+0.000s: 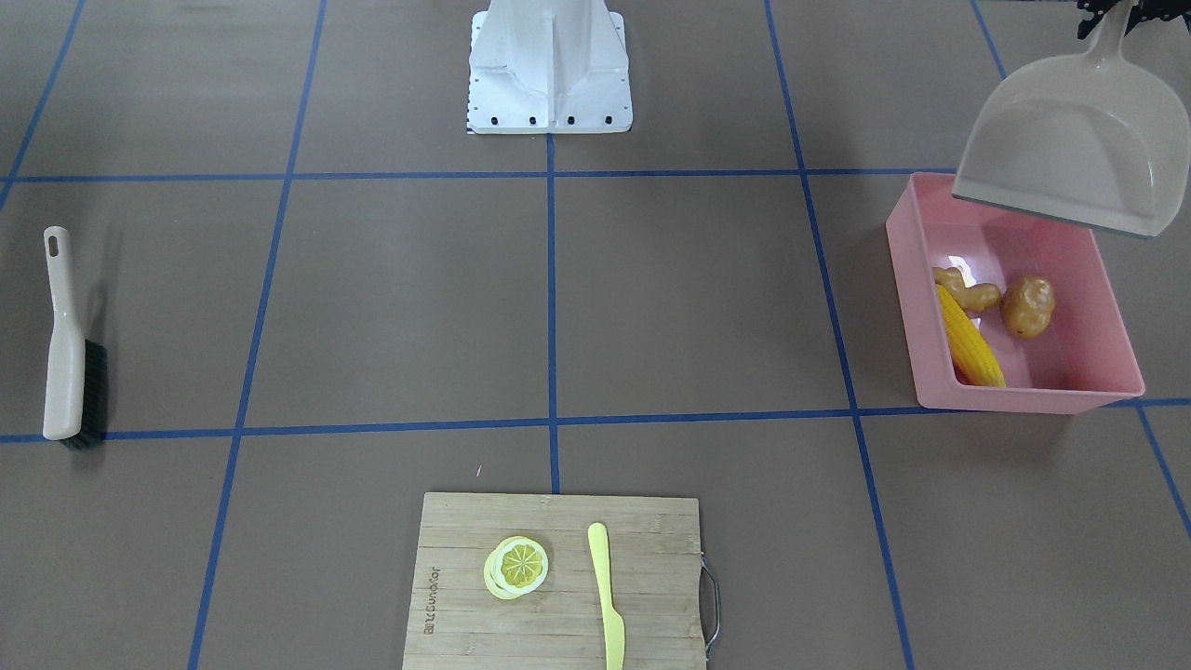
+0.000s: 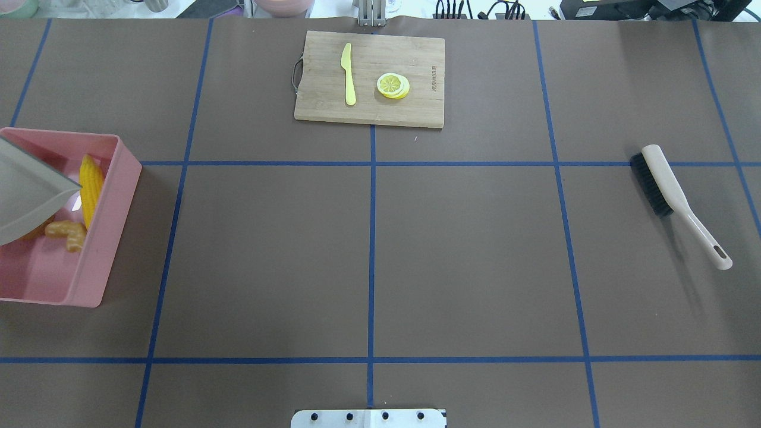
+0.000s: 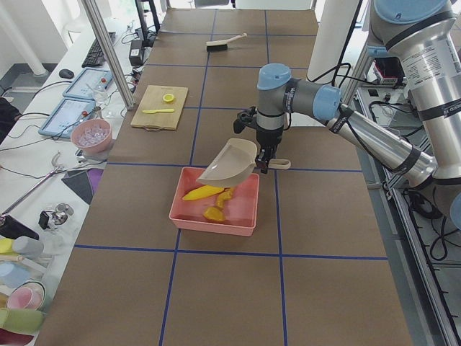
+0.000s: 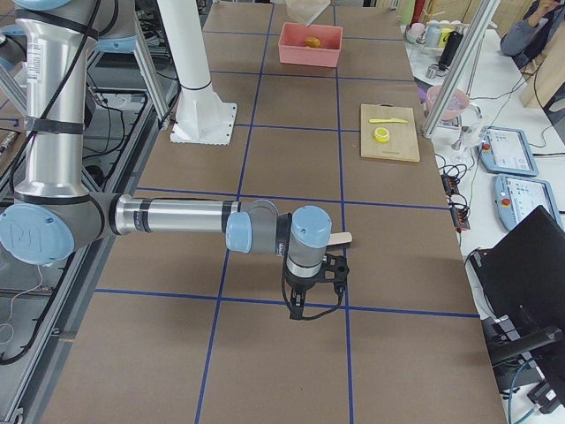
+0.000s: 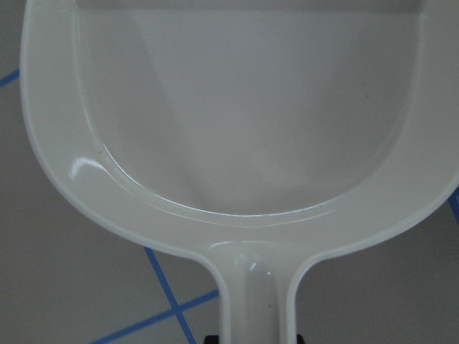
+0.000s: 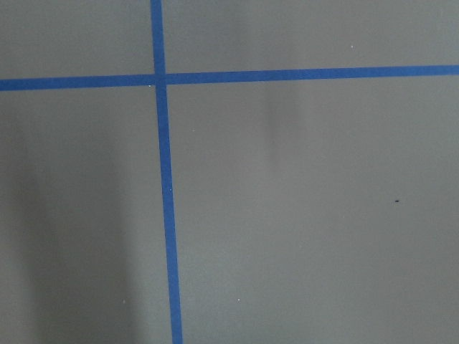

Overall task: Sweep and dump trash into bin
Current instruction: 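Tilt the dustpan into the pink bin with the left gripper to dump the food, then carry the empty dustpan back onto the table with the left gripper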

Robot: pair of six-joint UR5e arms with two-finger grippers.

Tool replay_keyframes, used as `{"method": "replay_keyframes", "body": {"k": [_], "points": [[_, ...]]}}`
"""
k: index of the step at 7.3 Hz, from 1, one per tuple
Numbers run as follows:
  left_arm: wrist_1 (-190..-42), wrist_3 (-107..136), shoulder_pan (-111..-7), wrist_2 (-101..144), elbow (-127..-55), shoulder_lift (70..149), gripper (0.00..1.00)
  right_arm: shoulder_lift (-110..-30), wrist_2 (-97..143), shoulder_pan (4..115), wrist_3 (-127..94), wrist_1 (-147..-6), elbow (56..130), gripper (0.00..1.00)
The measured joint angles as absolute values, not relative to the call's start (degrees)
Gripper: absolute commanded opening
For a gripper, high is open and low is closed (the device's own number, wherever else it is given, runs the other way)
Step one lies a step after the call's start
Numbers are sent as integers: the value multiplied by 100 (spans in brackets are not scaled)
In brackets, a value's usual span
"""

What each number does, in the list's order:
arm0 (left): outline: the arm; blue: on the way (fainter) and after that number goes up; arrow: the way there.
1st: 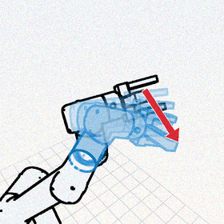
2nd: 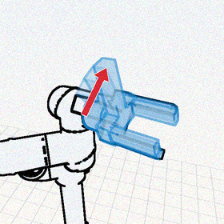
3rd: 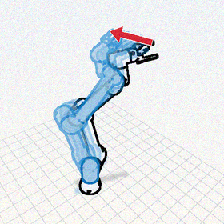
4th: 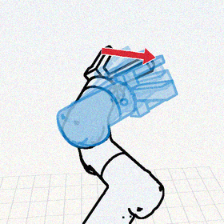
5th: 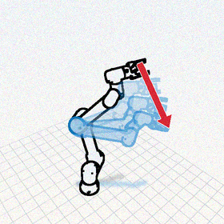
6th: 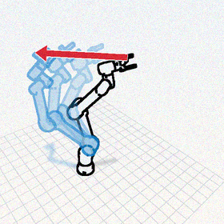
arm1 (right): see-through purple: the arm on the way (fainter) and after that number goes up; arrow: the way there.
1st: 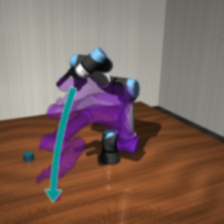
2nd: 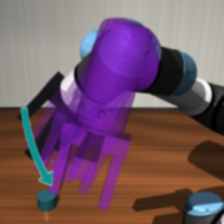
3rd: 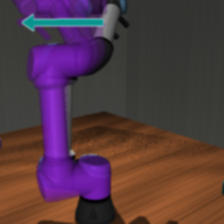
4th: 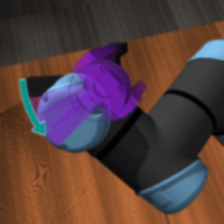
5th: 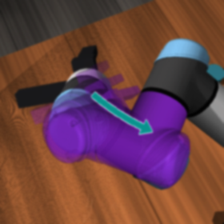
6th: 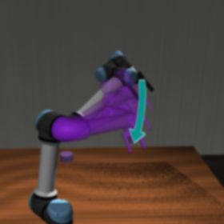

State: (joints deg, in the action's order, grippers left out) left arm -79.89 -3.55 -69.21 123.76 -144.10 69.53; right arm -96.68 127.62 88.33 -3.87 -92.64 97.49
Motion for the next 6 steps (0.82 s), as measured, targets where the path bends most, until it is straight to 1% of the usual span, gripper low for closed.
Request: {"method": "replay_keyframes", "body": {"k": [2, 3, 6], "points": [[-8746, -944, -6497, 11916, -14293, 7284, 0, -9671, 12762, 8833, -387, -9264, 9755, 100], [-9095, -1161, -6227, 11816, -14111, 7488, 0, -9670, 12762, 8833, -387, -9264, 9755, 100], [-9603, -1482, -5033, 11737, -13257, 8502, 0, -9668, 12762, 8833, -387, -9264, 9756, 100]]}}
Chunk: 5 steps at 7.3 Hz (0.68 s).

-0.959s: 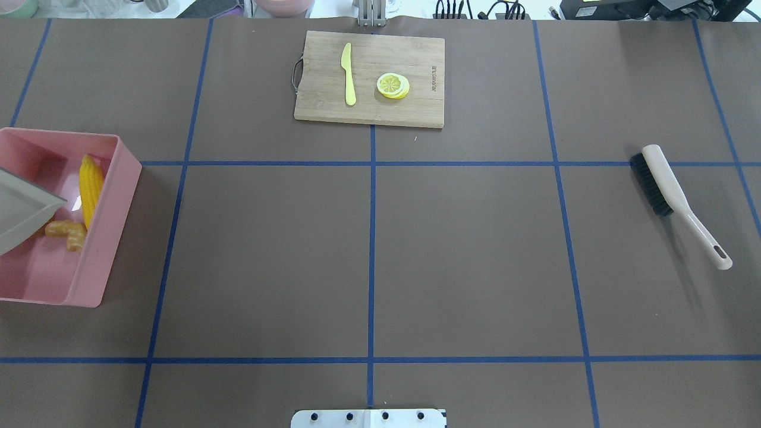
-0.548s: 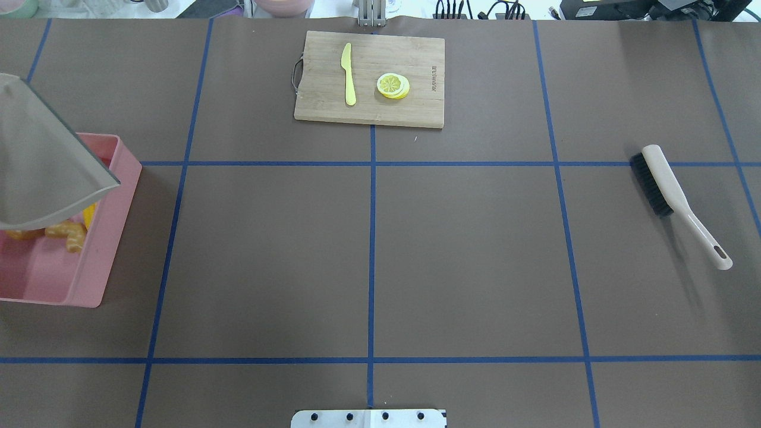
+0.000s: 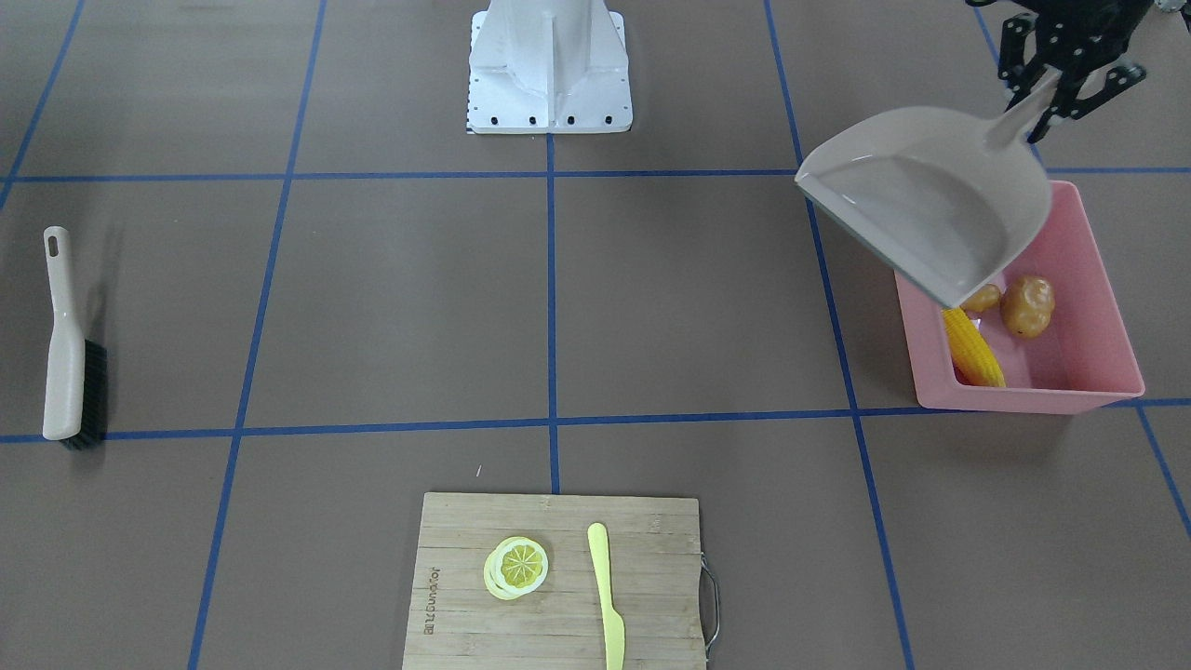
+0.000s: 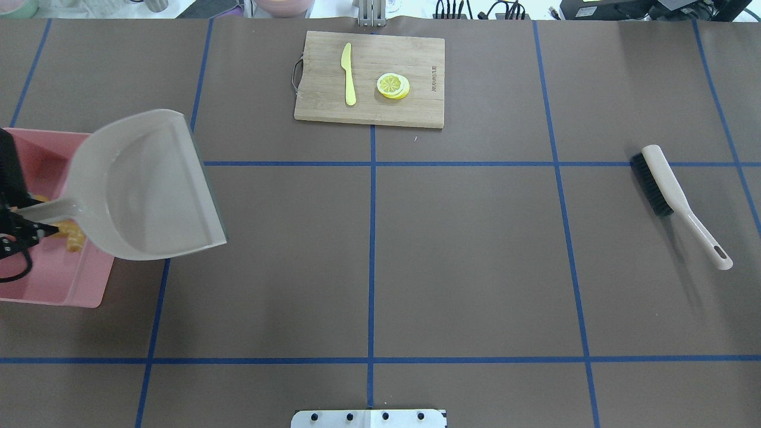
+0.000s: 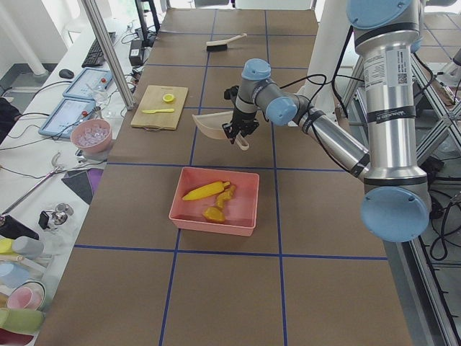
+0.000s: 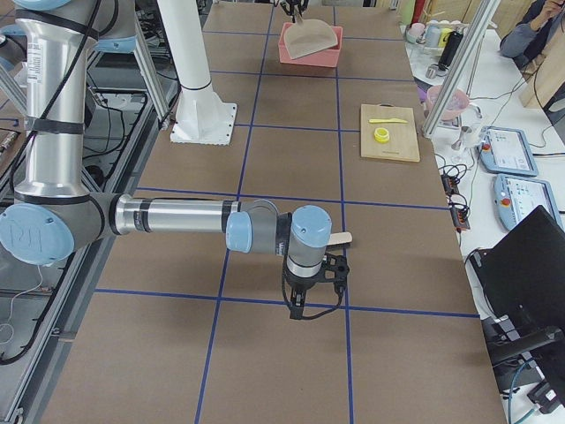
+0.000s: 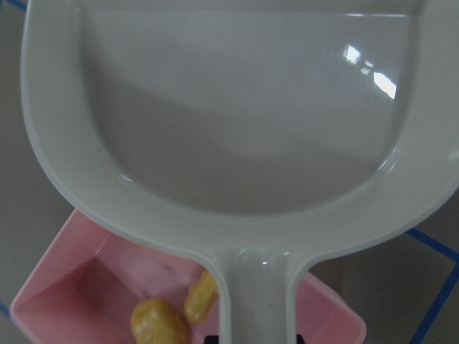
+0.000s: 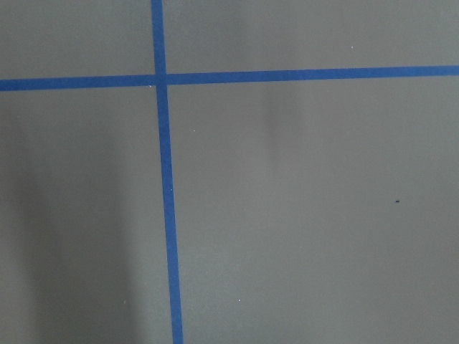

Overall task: Sweep and dump trash into bin
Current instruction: 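Carry the empty dustpan back onto the table with the left gripper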

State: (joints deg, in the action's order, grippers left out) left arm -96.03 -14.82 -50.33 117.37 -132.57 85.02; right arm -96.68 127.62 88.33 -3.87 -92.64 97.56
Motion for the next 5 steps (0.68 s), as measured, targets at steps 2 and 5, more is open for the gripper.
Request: {"method": "replay_keyframes", "body": {"k": [2, 5], "points": [[-9804, -1512, -4631, 11734, -12566, 9320, 0, -9668, 12762, 8833, -387, -9264, 9756, 100], [-10336, -1492, -3819, 11639, -11587, 9950, 0, -9668, 12760, 8833, -385, -9263, 9756, 100]]}}
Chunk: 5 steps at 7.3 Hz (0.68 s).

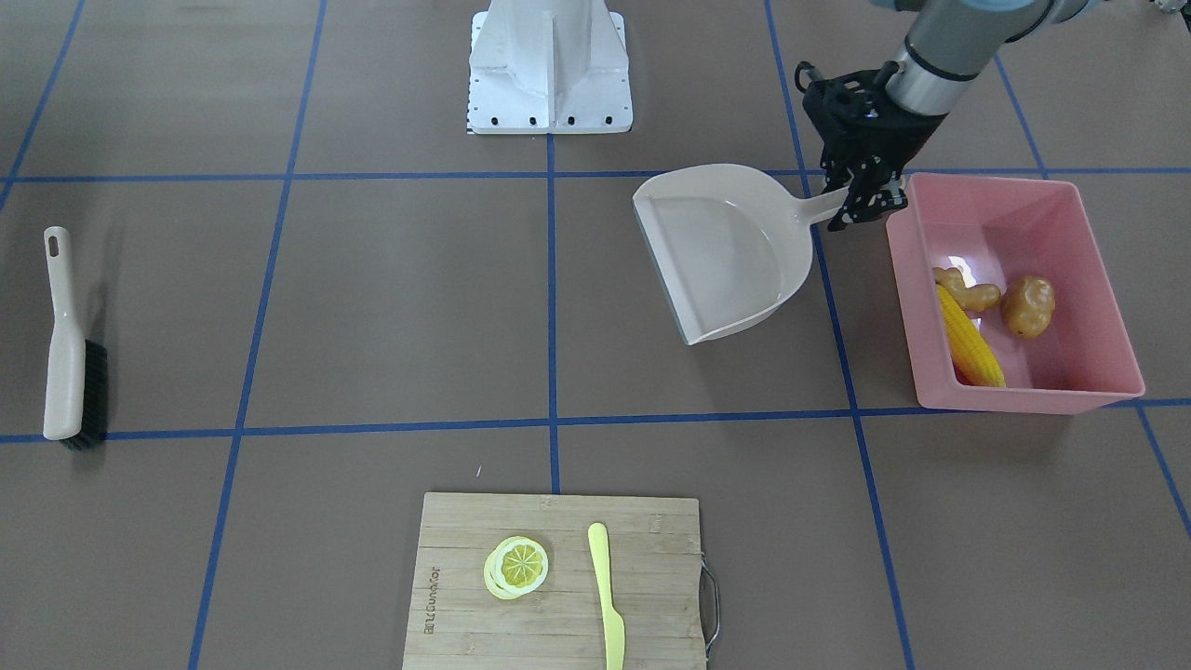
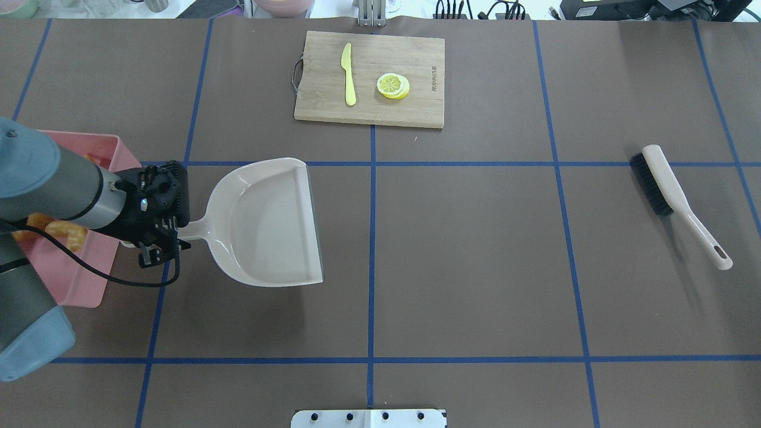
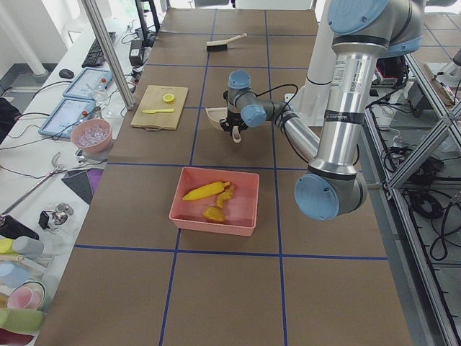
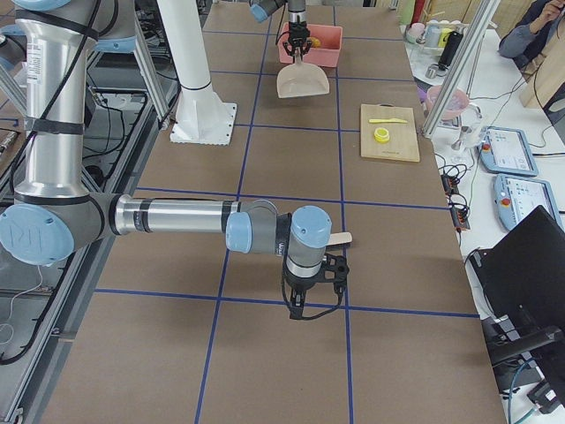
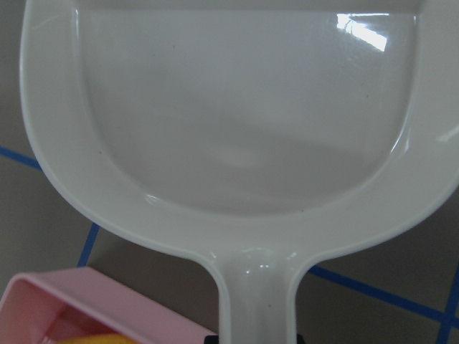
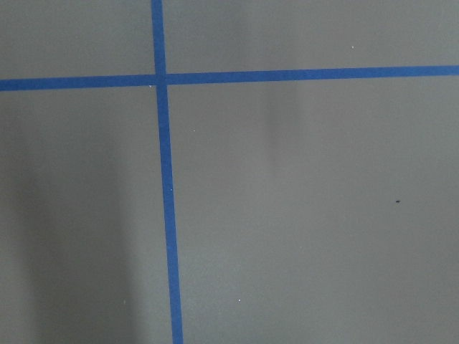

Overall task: Sweep and dump trash into bin
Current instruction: 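Carry the empty dustpan back onto the table with the left gripper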

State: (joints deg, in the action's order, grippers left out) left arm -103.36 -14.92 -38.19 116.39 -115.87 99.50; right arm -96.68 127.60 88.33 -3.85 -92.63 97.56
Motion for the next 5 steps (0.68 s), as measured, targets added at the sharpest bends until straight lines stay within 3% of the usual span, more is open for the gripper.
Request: {"method": "replay_keyframes", "body": {"k": [4, 5], "points": [[-10520, -1453, -3246, 11404, -11303, 9946, 0, -9668, 12759, 8833, -380, -9264, 9756, 100], [-10571, -1451, -3142, 11293, -11260, 9943, 16, -9668, 12758, 8833, -382, -9264, 9757, 100]]}}
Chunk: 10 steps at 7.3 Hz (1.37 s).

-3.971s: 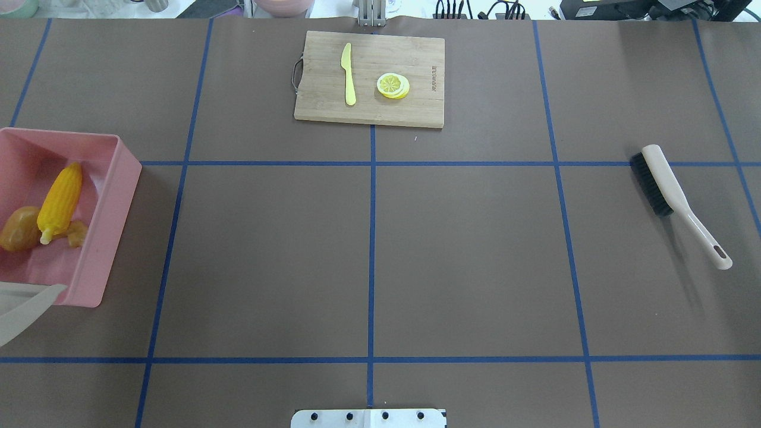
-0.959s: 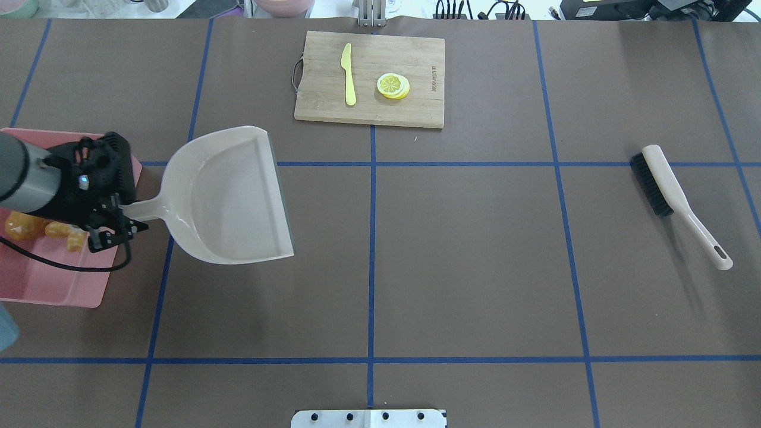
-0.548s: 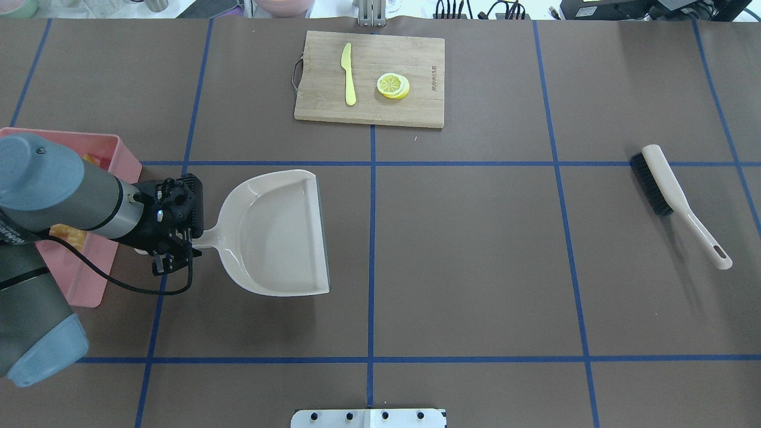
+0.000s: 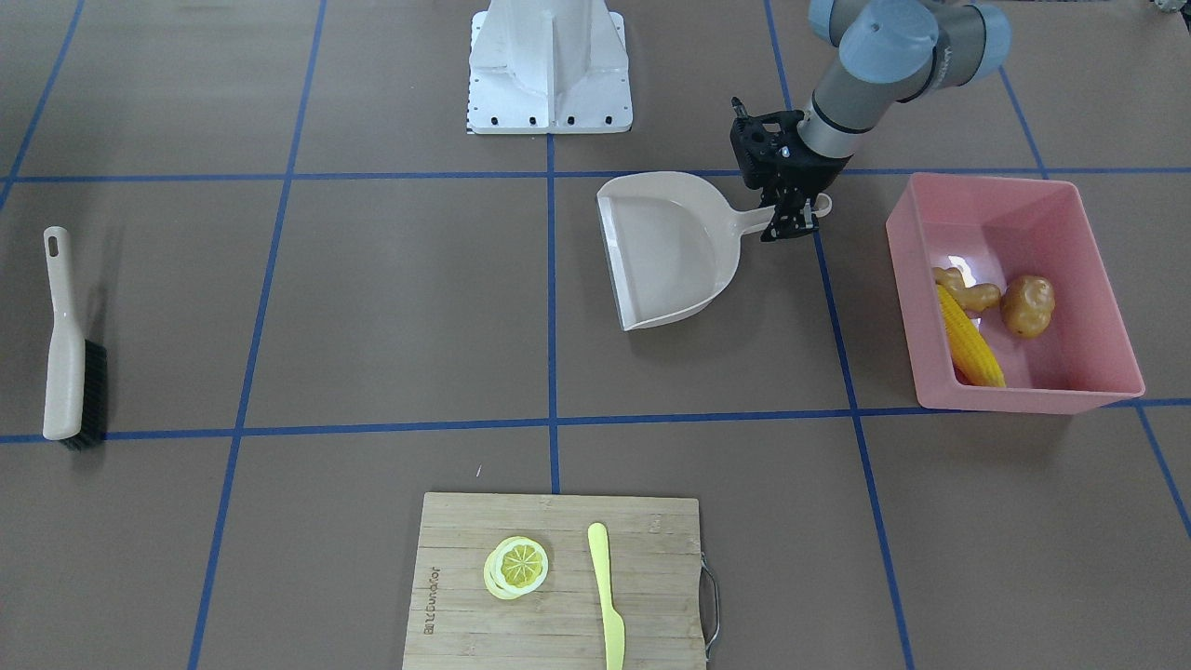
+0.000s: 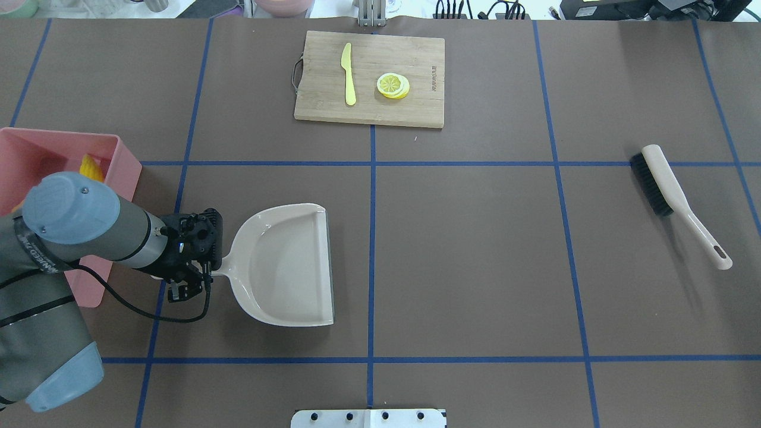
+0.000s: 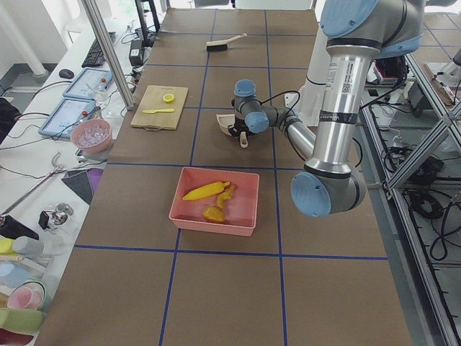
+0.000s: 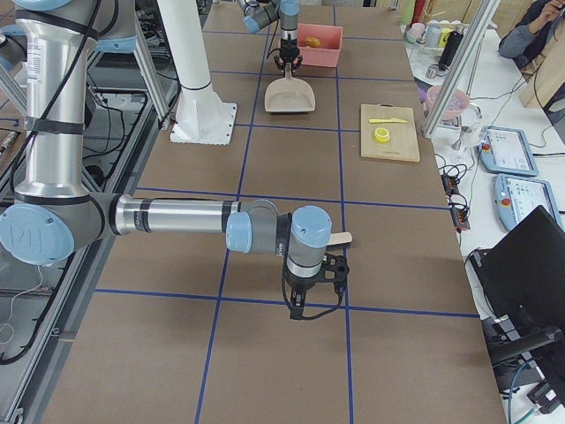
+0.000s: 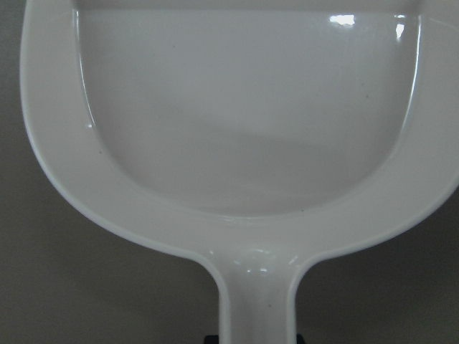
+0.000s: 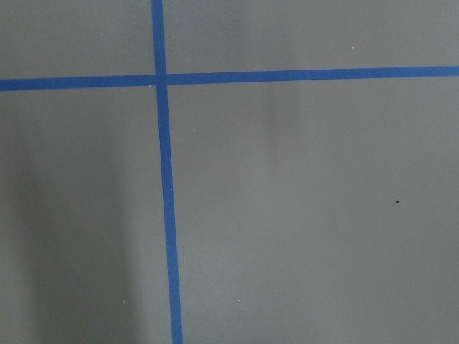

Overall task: Sweep and dump trash into bin
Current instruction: 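Carry the empty dustpan back onto the table with the left gripper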

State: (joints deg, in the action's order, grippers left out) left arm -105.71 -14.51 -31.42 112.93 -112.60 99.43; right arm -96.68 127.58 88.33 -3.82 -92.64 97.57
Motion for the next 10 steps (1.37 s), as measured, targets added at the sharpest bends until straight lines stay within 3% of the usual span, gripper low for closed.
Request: {"method": "replay_keyframes", "body": {"k": [1, 2, 5, 10], "points": [[-10643, -1452, -3061, 11192, -11233, 9939, 74, -9668, 12758, 8833, -380, -9264, 9761, 100], [-10697, -1452, -3026, 11143, -11216, 9935, 98, -9668, 12757, 8833, -380, -9264, 9762, 100], [-10795, -1454, -3027, 11128, -11217, 9899, 99, -9666, 12761, 8833, -383, -9258, 9763, 100], [-10816, -1436, -3534, 11196, -12071, 9596, 99, -9667, 12761, 8828, -384, -9265, 9734, 100]]}}
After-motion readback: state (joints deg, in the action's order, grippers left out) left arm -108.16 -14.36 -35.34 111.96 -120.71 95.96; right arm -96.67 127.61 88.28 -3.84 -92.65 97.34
